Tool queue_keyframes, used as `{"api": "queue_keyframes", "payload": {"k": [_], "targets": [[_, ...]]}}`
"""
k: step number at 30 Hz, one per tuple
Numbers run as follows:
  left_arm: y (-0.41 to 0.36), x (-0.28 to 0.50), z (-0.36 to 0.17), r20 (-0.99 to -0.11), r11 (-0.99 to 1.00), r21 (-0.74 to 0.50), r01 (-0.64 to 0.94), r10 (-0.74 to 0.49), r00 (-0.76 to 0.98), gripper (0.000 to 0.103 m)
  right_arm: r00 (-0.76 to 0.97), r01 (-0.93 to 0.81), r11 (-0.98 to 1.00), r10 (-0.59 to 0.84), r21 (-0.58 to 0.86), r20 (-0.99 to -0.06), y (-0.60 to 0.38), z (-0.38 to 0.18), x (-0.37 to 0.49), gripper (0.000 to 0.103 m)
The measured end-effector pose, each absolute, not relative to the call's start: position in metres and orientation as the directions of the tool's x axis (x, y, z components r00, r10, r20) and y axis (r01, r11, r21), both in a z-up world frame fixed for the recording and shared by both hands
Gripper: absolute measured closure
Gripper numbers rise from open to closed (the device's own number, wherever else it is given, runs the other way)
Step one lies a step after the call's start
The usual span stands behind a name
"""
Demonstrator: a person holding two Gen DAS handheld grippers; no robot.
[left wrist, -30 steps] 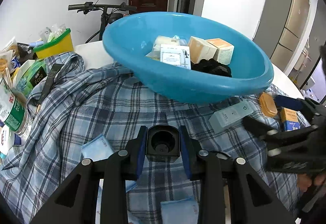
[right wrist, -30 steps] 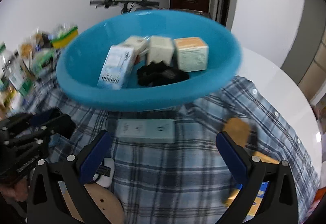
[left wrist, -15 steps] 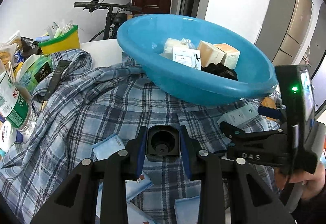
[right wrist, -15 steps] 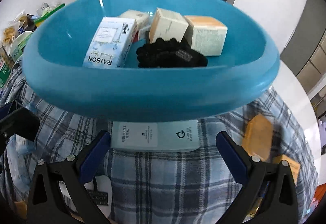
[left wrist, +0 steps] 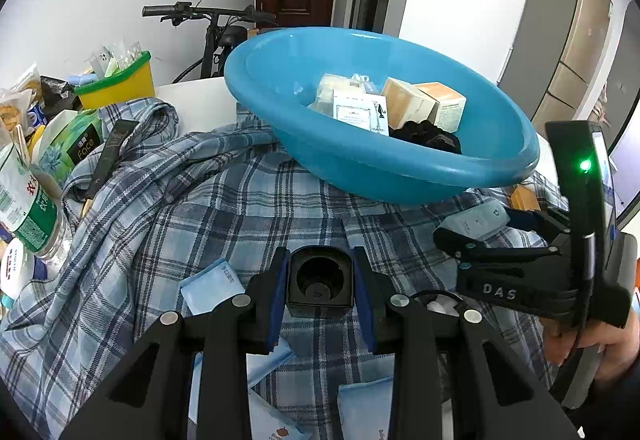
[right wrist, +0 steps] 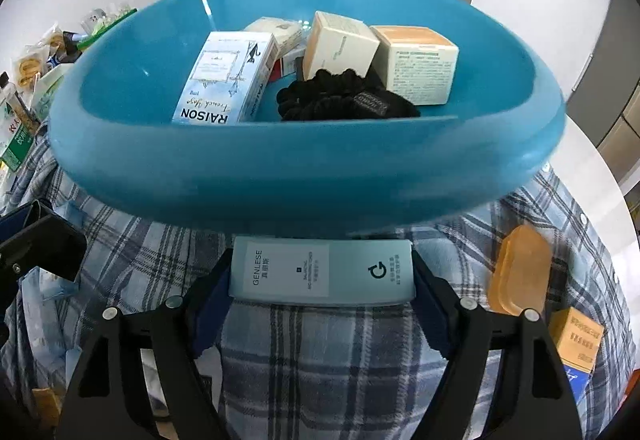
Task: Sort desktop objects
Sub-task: 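Grasp the pale green GENLESE box with the right tool while the left tool holds the black cap, then carry the black cap and green box over the blue basin with both tools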
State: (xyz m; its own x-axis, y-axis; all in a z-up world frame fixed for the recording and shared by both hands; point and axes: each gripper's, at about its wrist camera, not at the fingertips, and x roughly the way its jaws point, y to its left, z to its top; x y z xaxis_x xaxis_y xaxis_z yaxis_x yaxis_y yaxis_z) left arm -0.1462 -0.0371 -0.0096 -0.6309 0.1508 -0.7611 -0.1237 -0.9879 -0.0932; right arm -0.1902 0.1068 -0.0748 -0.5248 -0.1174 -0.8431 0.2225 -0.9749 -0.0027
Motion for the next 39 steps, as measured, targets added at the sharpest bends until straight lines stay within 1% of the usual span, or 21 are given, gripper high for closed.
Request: {"api": "queue_keyframes", "payload": {"k": [3,8,14,21,35,39], "targets": [[-0.036,-0.145,-0.008,-0.760,-0.988,-0.092,-0.122,0.149,-0.633,0.070,-0.531,0.221,-0.975,-0.131,0.012,-0.837,0.112,-0.069,-0.186,0.024],[-0.035,-0.141,-0.007,-0.759,-0.989,-0.088,-0.116,0.143,-0.635,0.070,-0.555,0.206,-0.978,-0.102,-0.017,-0.826,0.118,-0.063,-0.179,0.024],[-0.030,-0.136,-0.006,-0.758,-0.989,-0.090,-0.114,0.143,-0.636,0.070,-0.550,0.158,-0.987,-0.096,0.009,-0.830,0.148,-0.053,-0.176,0.024],[-0.019,-0.130,-0.006,-0.757,-0.989,-0.093,-0.114,0.144,-0.637,0.070,-0.574,0.124,-0.992,-0.085,0.017,-0.815,0.171,-0.042,-0.165,0.024],[0.004,-0.124,-0.008,-0.758,-0.989,-0.095,-0.112,0.145,-0.636,0.070,-0.593,0.123,-0.992,-0.076,0.003,-0.802,0.196,-0.037,-0.149,0.024],[0.004,-0.123,0.001,-0.740,-0.990,-0.090,-0.111,0.141,-0.657,0.070,-0.613,0.120,-0.993,-0.090,0.020,-0.785,0.199,-0.032,-0.148,0.024]]}}
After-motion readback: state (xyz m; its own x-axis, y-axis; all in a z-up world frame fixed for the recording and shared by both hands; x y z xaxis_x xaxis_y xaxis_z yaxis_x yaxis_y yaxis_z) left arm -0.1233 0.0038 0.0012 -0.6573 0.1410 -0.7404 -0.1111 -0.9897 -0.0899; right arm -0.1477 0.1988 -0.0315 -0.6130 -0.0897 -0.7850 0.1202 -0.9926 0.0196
